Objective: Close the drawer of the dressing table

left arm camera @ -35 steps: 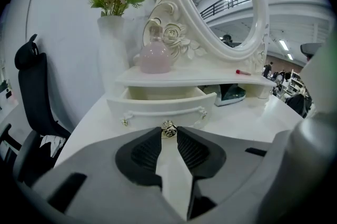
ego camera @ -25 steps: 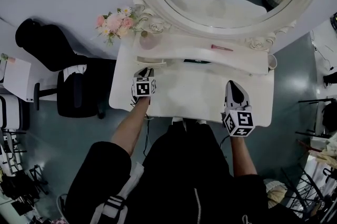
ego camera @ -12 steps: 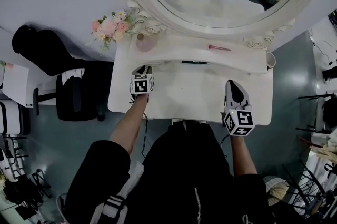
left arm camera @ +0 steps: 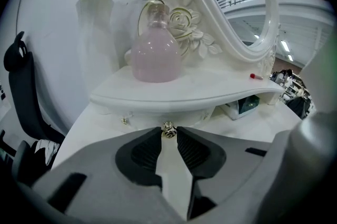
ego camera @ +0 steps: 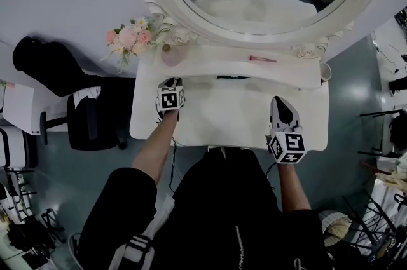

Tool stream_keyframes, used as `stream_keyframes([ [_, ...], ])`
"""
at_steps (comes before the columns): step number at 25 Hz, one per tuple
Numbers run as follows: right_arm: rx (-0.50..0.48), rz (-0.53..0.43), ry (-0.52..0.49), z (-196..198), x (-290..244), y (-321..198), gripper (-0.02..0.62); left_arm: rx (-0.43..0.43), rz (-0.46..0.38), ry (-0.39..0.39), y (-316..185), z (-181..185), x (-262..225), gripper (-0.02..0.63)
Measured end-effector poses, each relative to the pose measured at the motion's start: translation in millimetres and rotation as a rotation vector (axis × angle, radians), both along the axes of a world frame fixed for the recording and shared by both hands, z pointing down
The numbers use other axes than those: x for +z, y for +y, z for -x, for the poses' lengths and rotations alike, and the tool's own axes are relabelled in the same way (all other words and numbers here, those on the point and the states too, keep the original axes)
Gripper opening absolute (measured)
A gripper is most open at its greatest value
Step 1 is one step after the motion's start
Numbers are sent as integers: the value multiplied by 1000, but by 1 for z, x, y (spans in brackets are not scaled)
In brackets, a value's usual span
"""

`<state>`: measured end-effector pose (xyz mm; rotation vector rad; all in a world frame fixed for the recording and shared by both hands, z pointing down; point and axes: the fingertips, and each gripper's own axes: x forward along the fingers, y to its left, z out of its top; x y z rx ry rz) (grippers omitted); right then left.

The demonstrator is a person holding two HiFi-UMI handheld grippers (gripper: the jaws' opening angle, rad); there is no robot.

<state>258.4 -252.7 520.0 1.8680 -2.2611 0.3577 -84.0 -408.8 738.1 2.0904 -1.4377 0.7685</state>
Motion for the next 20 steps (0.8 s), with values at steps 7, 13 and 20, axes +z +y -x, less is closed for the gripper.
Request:
stream_keyframes([
  [7, -9, -5, -4, 1, -1, -2, 2, 3, -48, -36, 2, 1, -6, 127],
  [13, -32, -18, -11, 7, -1, -6, 2, 28, -101, -36, 23, 1, -26, 137],
  [20, -60, -39, -19, 19, -3, -11, 2, 71, -189, 35, 47, -18, -68, 92],
])
